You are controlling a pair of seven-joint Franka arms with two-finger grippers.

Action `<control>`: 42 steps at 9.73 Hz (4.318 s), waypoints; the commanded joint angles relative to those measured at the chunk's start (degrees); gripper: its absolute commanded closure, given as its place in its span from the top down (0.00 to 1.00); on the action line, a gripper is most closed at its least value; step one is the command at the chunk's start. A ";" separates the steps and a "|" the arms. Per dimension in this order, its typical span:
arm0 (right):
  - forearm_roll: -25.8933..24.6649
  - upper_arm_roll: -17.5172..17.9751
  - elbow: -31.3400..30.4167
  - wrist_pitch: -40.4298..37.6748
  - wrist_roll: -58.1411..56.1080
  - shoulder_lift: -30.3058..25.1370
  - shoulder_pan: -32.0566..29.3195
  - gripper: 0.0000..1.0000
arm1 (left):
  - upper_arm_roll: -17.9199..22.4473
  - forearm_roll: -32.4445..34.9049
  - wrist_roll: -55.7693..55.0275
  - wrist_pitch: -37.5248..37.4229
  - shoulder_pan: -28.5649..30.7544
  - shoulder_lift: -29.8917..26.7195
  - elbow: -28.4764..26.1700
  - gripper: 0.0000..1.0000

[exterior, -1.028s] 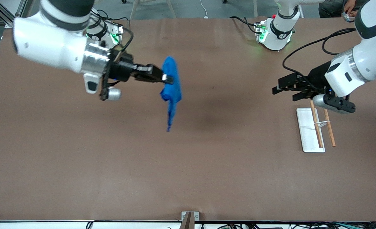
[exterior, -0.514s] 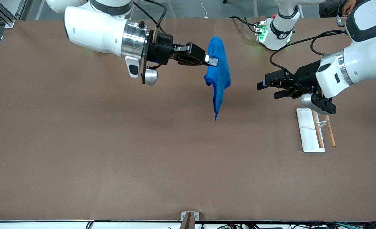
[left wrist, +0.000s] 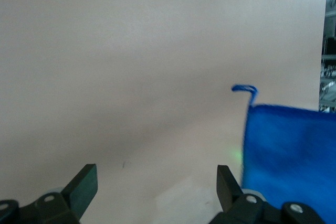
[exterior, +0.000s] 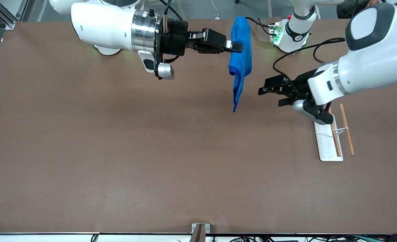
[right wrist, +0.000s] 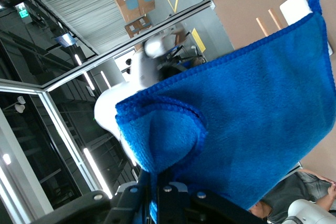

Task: Right arm passes towel to left arm to hang
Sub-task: 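Raise the hanging towel with the right gripper toward the left gripper, then grasp the towel's hanging edge with the left gripper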

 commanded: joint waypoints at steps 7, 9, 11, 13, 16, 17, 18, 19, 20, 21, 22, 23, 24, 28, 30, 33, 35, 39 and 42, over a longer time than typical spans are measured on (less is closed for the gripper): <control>3.18 -0.56 3.25 0.16 0.82 0.33 1.51 0.01 | -0.66 -28.51 7.38 -8.27 5.45 6.09 -4.45 1.00; 3.18 -0.56 3.25 0.16 0.82 0.33 1.51 0.01 | -0.66 -35.03 8.34 -17.67 7.29 6.71 -4.54 1.00; 3.18 -0.65 3.25 0.25 0.82 0.33 2.65 0.00 | -0.66 -42.14 10.44 -22.97 8.17 7.32 -7.42 1.00; 3.09 -0.65 3.77 0.33 0.82 0.33 3.17 0.00 | -0.75 -46.47 14.22 -24.39 8.09 10.39 -7.97 1.00; 3.18 -0.56 4.74 3.75 0.82 0.33 5.28 0.01 | -1.02 -54.72 15.38 -31.39 8.00 14.52 -9.64 1.00; 3.18 -0.56 4.83 3.94 0.82 0.33 5.46 0.00 | -1.02 -56.23 14.85 -33.25 8.00 14.62 -9.73 0.99; 3.18 -0.56 4.83 3.94 0.73 0.42 5.55 0.00 | -1.02 -56.85 14.67 -33.88 8.00 14.27 -9.73 0.96; 3.18 -0.65 4.83 4.02 0.47 0.42 5.90 0.00 | -1.02 -57.47 14.50 -34.58 8.00 14.10 -9.73 0.95; 3.09 -0.65 4.83 3.94 0.29 0.51 5.90 0.01 | -1.02 -58.08 14.32 -35.72 8.00 14.01 -9.73 0.95; 3.09 -0.65 4.83 3.94 0.21 0.51 5.99 0.01 | -1.10 -58.70 14.06 -36.43 7.91 13.92 -9.99 0.95; 3.00 -0.65 4.74 3.94 0.20 0.51 6.08 0.01 | -1.89 -59.40 13.97 -36.70 8.00 13.83 -10.08 0.94; 3.00 -0.65 4.74 3.94 0.20 0.51 6.08 0.01 | -2.33 -60.28 13.88 -36.79 8.08 13.57 -10.25 0.77; 2.92 -0.74 4.66 3.94 0.12 0.59 6.34 0.01 | -2.33 -61.07 13.53 -36.70 8.17 12.78 -10.34 0.66; 2.56 -0.74 4.57 4.02 0.03 0.60 6.34 0.01 | -2.25 -61.43 12.65 -37.40 8.17 13.13 -10.95 0.70; 2.39 -0.74 4.48 4.03 0.03 0.60 6.34 0.01 | -2.25 -61.43 12.65 -37.49 8.17 12.78 -11.75 0.27; 2.39 -0.74 4.48 3.94 0.03 0.60 6.34 0.01 | -2.25 -61.43 12.21 -37.40 8.61 12.78 -11.75 0.00; 2.39 -0.74 4.48 3.94 0.03 0.60 6.25 0.01 | -2.25 -61.52 10.47 -37.05 9.05 12.78 -11.14 0.00; 2.48 -0.83 4.48 3.85 0.56 0.51 5.90 1.00 | -0.84 -56.89 -7.77 -32.76 11.68 12.69 0.60 0.00; 1.17 -1.88 4.04 3.76 0.21 0.42 4.50 1.00 | -0.58 -52.57 -15.64 -31.34 14.32 13.13 4.51 0.00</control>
